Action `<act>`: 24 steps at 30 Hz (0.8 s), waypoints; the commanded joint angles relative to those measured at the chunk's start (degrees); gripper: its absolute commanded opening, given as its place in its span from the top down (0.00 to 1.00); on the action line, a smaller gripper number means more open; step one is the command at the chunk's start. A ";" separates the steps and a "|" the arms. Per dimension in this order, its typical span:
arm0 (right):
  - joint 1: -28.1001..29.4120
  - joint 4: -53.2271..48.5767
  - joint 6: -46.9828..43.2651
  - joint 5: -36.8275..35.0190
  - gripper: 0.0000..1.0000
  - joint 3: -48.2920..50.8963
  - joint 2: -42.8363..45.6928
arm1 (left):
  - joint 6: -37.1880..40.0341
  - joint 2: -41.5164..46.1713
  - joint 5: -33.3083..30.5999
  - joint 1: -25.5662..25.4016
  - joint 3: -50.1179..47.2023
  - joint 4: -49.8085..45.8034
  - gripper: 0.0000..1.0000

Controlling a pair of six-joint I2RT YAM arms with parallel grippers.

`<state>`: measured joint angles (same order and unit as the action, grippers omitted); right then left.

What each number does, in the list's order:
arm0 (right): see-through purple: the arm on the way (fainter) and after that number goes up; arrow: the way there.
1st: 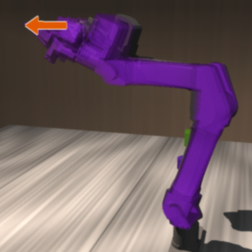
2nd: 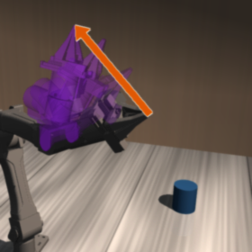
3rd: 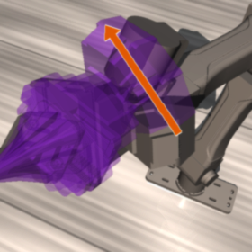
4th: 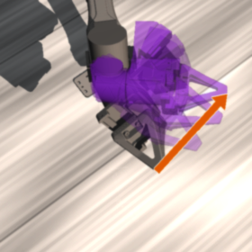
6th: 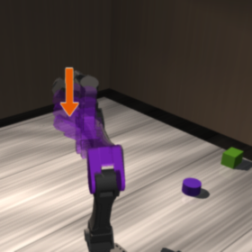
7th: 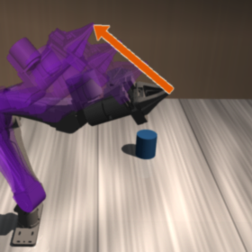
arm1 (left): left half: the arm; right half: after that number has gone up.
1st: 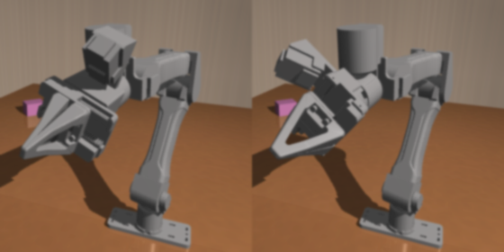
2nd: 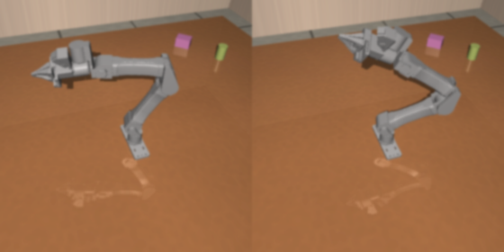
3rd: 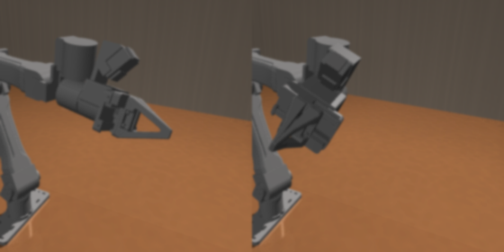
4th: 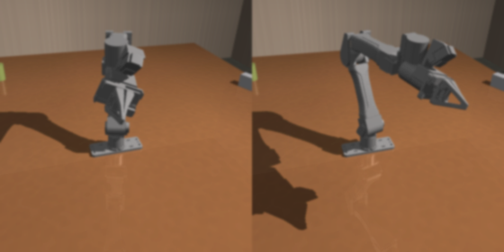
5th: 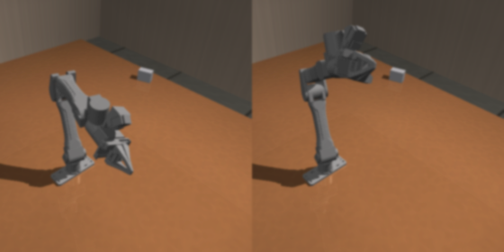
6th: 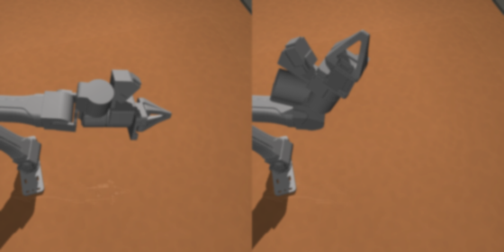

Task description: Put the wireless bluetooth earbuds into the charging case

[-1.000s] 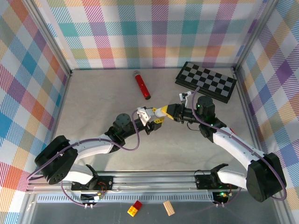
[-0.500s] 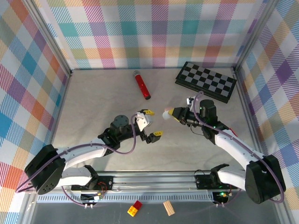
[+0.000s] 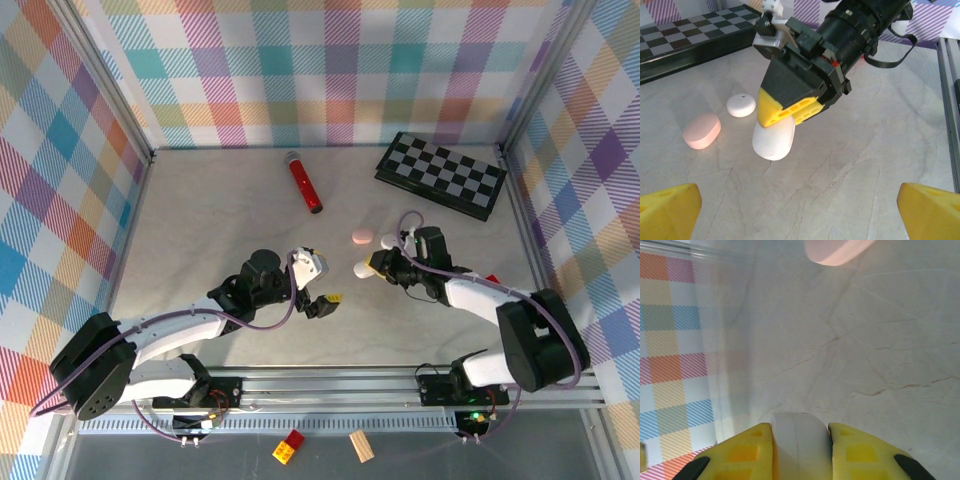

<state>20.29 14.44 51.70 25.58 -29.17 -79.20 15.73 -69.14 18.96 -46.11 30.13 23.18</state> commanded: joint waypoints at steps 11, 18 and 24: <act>-0.56 2.14 -3.89 -3.37 0.82 2.07 -4.75 | 0.89 -0.31 1.08 -0.41 0.02 -2.25 0.00; -1.78 -10.49 -11.07 -9.43 0.34 -2.05 -0.09 | -2.30 1.34 -2.77 0.75 -0.98 -0.29 0.00; -2.99 -22.33 -22.07 -20.86 0.14 -7.42 8.18 | -5.48 5.86 -5.24 7.59 -1.34 -2.40 0.00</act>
<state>17.74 -0.71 37.89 12.16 -33.21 -74.08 12.53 -66.30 16.10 -41.47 29.45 21.39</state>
